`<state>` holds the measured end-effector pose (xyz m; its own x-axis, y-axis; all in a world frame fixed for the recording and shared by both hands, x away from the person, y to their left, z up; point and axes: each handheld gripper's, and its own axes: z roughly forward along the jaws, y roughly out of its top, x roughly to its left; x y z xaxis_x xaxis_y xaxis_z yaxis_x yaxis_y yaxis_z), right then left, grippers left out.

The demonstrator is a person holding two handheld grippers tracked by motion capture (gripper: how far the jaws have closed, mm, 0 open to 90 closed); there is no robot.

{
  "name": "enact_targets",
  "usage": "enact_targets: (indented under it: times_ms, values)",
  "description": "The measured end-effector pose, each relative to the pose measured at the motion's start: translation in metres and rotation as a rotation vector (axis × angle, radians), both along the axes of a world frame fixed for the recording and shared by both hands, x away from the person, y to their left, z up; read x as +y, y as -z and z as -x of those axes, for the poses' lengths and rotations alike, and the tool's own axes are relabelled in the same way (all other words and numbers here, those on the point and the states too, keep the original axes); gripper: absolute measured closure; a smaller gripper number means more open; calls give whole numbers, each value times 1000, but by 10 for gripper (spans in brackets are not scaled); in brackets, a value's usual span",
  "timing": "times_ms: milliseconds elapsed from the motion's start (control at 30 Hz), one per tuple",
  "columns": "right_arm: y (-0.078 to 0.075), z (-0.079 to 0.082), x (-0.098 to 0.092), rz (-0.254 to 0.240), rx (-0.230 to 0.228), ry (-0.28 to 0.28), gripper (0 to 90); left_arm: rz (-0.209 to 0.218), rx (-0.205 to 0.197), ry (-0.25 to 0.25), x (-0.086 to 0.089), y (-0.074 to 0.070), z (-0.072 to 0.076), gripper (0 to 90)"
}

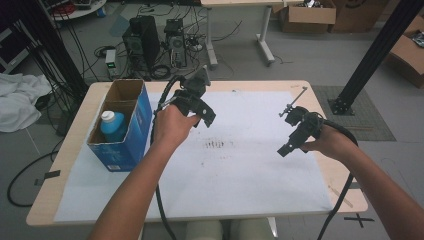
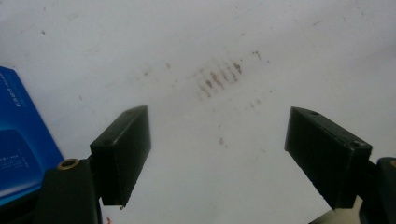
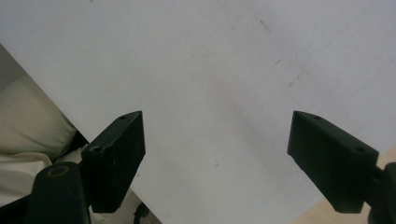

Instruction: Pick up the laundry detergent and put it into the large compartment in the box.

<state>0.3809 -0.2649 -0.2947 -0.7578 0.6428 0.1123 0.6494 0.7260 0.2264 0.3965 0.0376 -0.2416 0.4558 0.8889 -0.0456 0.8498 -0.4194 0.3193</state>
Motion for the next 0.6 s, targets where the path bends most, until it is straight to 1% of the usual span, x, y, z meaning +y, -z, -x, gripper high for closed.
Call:
enact_targets:
  times_ms: [200, 433, 600]
  values:
    - [1, 1, 0, -5, -1, -2, 192, 0, -1, 6, -2, 0, 0, 233]
    - [1, 2, -3, 1, 2, 12, 192, -1, 0, 11, -5, 2, -2, 234]
    - [2, 3, -4, 3, 3, 11, 192, 0, 4, 15, -7, 3, -3, 234]
